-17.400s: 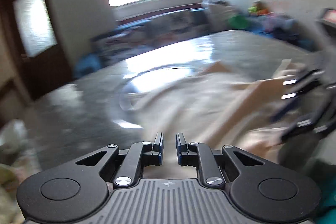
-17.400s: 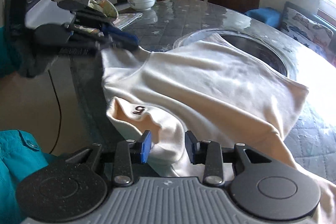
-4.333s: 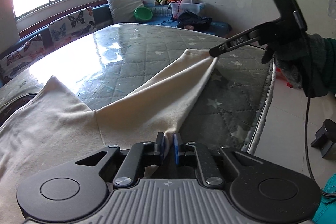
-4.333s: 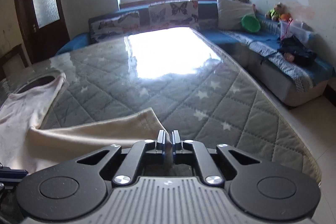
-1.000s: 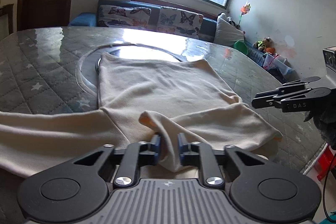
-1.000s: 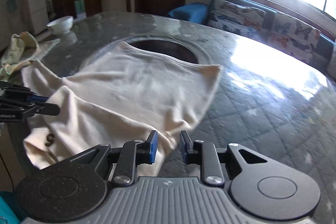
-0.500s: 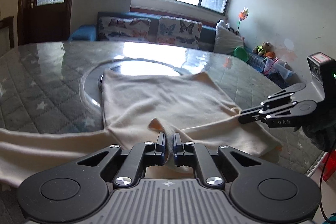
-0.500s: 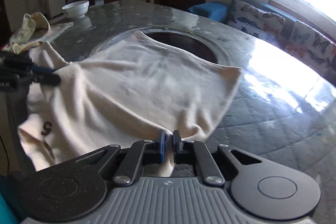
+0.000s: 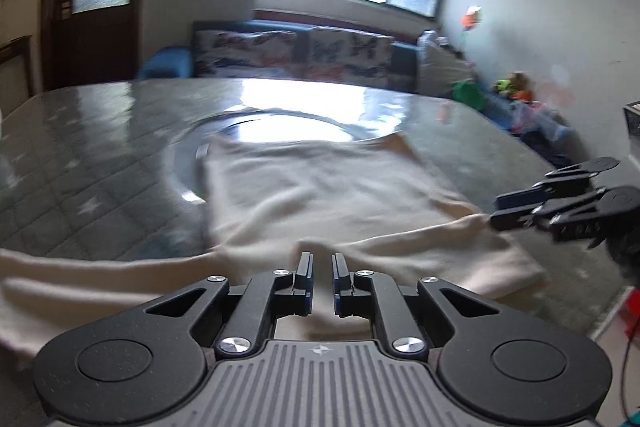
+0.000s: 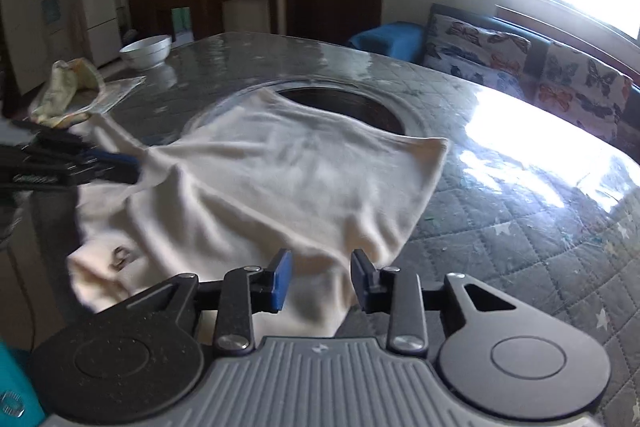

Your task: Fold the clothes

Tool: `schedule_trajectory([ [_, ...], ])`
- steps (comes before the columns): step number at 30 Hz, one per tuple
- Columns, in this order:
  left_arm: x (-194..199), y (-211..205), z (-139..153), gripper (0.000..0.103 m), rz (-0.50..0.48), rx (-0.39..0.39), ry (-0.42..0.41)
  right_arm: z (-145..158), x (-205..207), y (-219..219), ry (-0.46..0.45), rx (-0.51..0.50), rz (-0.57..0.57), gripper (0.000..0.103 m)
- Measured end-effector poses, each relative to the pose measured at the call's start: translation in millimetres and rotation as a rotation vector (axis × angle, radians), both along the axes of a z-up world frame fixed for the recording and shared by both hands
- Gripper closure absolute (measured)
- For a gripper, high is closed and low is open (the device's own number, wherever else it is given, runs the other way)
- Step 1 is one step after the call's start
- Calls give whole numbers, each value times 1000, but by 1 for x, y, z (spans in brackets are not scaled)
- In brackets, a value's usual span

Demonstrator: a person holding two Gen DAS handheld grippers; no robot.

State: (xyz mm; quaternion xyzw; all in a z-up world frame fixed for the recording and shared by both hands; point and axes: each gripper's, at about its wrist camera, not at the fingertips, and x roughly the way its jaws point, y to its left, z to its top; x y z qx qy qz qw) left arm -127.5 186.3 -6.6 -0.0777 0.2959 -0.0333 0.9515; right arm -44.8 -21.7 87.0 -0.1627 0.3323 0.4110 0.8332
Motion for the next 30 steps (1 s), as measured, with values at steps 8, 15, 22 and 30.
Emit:
schedule_trajectory([
  [8, 33, -15, -25, 92, -16, 34, 72, -18, -30, -3, 33, -50, 50, 71],
  [15, 18, 5, -16, 92, 42, 32, 59, -10, -25, -5, 18, -20, 44, 71],
  [22, 34, -14, -17, 92, 1, 37, 44, -18, -2, 20, 16, -3, 20, 70],
  [30, 13, 17, -18, 88, 106, 20, 46, -25, 1, 26, 27, -1, 13, 66],
])
